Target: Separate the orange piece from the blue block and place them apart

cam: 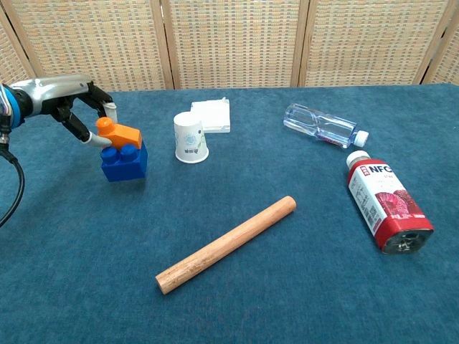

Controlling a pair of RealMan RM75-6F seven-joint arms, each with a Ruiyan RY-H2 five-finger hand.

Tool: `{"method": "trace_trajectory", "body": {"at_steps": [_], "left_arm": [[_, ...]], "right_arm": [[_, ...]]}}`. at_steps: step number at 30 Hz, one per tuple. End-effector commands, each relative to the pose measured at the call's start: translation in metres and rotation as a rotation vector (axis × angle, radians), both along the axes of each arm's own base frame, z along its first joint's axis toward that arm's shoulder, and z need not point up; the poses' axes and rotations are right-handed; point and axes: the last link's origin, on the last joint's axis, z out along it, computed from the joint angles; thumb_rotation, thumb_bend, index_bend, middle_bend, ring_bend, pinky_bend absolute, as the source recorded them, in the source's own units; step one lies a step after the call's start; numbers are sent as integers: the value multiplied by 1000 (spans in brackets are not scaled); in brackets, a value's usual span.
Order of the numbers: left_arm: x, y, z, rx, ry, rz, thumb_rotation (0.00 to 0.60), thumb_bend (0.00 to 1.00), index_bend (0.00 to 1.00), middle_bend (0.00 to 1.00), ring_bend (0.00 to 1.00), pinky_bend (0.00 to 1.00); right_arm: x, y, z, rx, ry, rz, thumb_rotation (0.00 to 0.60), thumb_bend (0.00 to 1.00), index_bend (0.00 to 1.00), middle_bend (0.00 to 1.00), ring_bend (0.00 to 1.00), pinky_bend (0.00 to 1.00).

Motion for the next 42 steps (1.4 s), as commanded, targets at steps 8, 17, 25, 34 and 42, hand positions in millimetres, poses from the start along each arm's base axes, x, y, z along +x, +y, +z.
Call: {"method": "trace_trajectory", "body": {"at_steps": [8, 17, 25, 34, 42], "left_arm": [[12, -33, 59, -46, -889, 164, 600, 422, 640, 573, 0, 0], [12, -38, 41, -191, -1315, 214, 600, 461, 640, 573, 0, 0], [68, -32, 10, -400, -1453, 195, 600, 459, 640, 573, 0, 0], [136, -16, -38, -533, -1512, 268, 600, 456, 640, 573, 0, 0], [163, -15, -57, -569, -1534, 306, 600, 457, 640, 573, 0, 0]], "right_arm": [[0, -4, -5, 15, 8, 7, 600, 0, 0, 0, 0, 0], [2, -22, -13, 60, -9, 61, 600, 0, 0, 0, 0, 0], [16, -53, -4, 32, 14, 172, 600, 0, 0, 0, 0, 0], [55, -101, 3, 77, -88, 388, 600, 0, 0, 0, 0, 0], [92, -126, -8, 146, -288, 504, 600, 0, 0, 3, 0, 0]]}}
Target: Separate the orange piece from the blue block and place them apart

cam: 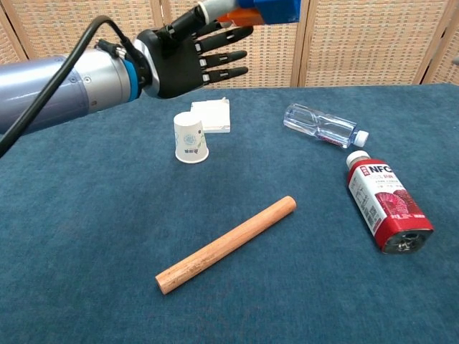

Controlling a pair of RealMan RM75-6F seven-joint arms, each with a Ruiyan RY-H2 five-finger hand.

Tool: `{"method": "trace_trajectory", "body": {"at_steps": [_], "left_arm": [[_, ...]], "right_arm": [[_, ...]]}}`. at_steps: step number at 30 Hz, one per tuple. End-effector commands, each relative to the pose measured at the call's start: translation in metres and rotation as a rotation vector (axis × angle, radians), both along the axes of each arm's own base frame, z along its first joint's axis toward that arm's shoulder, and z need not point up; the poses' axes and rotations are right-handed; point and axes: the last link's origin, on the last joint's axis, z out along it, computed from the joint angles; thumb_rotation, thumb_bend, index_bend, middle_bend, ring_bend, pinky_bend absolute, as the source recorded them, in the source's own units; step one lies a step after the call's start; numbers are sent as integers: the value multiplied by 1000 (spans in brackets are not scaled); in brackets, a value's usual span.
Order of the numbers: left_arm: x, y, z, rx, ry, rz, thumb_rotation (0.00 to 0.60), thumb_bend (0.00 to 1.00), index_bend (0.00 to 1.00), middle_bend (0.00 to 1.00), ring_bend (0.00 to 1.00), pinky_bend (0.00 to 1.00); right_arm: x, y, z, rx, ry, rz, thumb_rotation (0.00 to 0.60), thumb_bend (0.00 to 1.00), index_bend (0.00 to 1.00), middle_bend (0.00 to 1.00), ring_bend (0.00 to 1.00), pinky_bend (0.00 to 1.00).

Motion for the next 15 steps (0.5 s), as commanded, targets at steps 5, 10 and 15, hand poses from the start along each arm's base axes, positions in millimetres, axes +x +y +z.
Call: {"method": "trace_trajectory", "body": {"at_steps": [5, 10, 15], "left_arm": [[8, -1, -12, -23, 5, 6, 600, 463, 640, 573, 0, 0], [8, -1, -16, -27, 6, 10, 600, 478, 640, 575, 0, 0], [5, 1, -15, -25, -3, 23, 600, 479, 644, 579, 0, 0]], "right_arm": [[43, -23, -18, 92, -124, 112, 600, 0, 0, 65, 0, 0], [67, -32, -33, 170, -189, 137, 600, 0, 3, 119, 0, 0], [83, -38, -47, 199, -176, 150, 600, 0, 36, 173, 1, 0]]}}
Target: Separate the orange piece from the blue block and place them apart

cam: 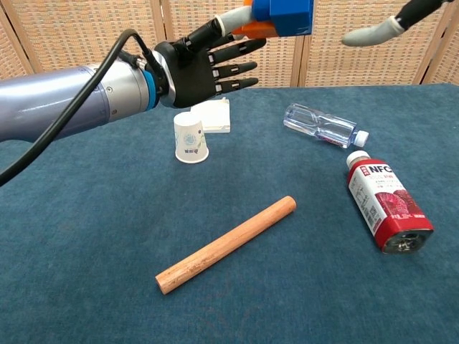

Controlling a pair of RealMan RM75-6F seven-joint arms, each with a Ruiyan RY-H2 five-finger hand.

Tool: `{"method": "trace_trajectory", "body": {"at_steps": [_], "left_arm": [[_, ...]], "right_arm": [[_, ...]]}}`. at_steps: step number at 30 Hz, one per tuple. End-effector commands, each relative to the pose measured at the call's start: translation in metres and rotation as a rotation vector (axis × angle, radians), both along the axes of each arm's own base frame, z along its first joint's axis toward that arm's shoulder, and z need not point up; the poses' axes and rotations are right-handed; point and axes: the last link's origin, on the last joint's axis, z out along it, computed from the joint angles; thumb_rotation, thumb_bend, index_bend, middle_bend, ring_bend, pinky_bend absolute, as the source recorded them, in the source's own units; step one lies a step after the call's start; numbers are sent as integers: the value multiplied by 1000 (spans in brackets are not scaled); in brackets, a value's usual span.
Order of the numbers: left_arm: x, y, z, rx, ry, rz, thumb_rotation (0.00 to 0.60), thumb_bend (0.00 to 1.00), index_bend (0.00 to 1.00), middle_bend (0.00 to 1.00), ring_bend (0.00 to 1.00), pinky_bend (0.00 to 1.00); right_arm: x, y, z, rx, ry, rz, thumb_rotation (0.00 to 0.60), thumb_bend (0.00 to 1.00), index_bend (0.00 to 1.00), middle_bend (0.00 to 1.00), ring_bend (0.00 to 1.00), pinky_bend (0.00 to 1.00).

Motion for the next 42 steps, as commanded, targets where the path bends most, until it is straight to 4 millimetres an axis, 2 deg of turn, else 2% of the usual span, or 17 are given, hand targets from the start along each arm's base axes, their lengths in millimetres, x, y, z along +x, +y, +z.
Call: {"method": "trace_trajectory", "body": {"at_steps": [1, 7, 21, 27, 35, 42], "left_arm": [[-1, 1, 0, 1, -1, 4, 600, 480, 646, 580, 0, 0], [-2, 0, -2, -4, -2, 5, 600, 487, 652, 585, 0, 0], [-4, -7, -8, -28, -6, -5, 600, 494, 658, 587, 0, 0], [-4, -8, -10, -30, -1, -4, 600, 495, 658, 587, 0, 0], [-7, -5, -7, -22, 4, 1, 600, 503, 658, 587, 0, 0], [-29, 12, 16, 36, 32, 42, 600, 503, 658, 587, 0, 0]], "right_arm": [[8, -2, -8, 12, -4, 6, 600, 0, 43, 180, 3, 0], [22, -3, -19, -4, -29, 22, 600, 0, 116, 249, 44, 0], [32, -13, -25, -125, -130, 3, 600, 0, 511, 450, 206, 44], [32, -15, -25, -118, -138, 4, 600, 0, 582, 520, 256, 44], [31, -18, -19, -136, -149, 14, 600, 12, 629, 560, 291, 44], [24, -20, -3, -173, -160, 24, 600, 22, 637, 567, 299, 43]]}}
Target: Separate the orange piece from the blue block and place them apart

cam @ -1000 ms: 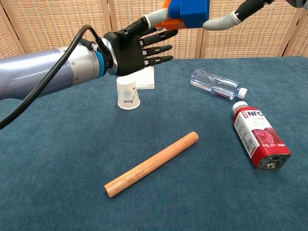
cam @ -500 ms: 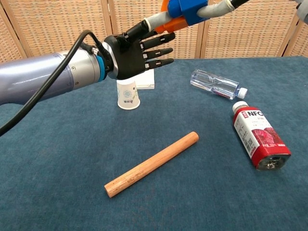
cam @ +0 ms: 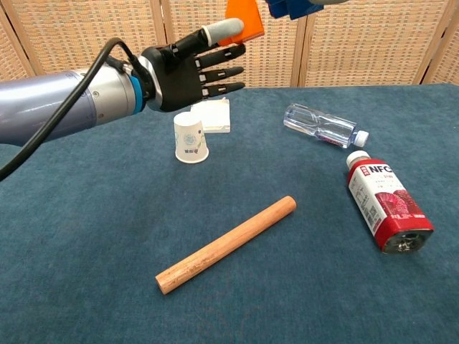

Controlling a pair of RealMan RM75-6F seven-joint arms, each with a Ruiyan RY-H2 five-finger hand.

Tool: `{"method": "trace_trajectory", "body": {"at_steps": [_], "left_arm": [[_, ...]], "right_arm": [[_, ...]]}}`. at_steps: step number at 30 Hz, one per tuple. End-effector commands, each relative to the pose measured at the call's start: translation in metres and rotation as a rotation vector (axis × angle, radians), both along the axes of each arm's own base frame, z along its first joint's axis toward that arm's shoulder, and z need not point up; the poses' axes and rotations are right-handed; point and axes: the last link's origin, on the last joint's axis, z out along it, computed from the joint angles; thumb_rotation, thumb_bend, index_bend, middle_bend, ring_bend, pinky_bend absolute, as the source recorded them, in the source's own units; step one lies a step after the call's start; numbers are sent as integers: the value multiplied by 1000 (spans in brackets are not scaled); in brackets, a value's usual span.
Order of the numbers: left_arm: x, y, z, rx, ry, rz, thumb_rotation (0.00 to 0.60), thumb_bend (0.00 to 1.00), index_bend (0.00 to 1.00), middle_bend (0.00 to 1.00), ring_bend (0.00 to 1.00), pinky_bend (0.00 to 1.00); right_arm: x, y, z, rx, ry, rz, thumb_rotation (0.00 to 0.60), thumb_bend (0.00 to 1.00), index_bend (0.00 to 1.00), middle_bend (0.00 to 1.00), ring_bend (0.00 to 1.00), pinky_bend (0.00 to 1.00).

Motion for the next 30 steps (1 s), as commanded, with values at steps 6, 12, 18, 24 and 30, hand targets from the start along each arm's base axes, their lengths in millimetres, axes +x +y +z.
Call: {"method": "trace_trajectory", "body": {"at_steps": [6, 12, 18, 24, 30], "left_arm": [[-45, 24, 49, 103, 53, 63, 600, 506, 658, 587, 0, 0], [-98, 33, 99, 301, 369, -26, 600, 515, 658, 587, 0, 0], [-153, 31, 127, 479, 841, -113, 600, 516, 658, 587, 0, 0], [-193, 22, 130, 524, 1149, -144, 600, 516, 657, 582, 0, 0], [-223, 17, 125, 497, 1406, -166, 600, 516, 657, 569, 0, 0]], "right_arm": [[-20, -2, 20, -49, 43, -18, 600, 22, 637, 567, 299, 44], [-53, -3, 9, -37, 221, -85, 600, 22, 637, 567, 299, 44], [-75, -3, -16, 24, 379, -144, 600, 22, 637, 567, 299, 44], [-79, 1, -41, 70, 501, -139, 600, 22, 637, 567, 299, 44], [-79, 1, -63, 119, 573, -148, 600, 20, 573, 556, 299, 45]]}}
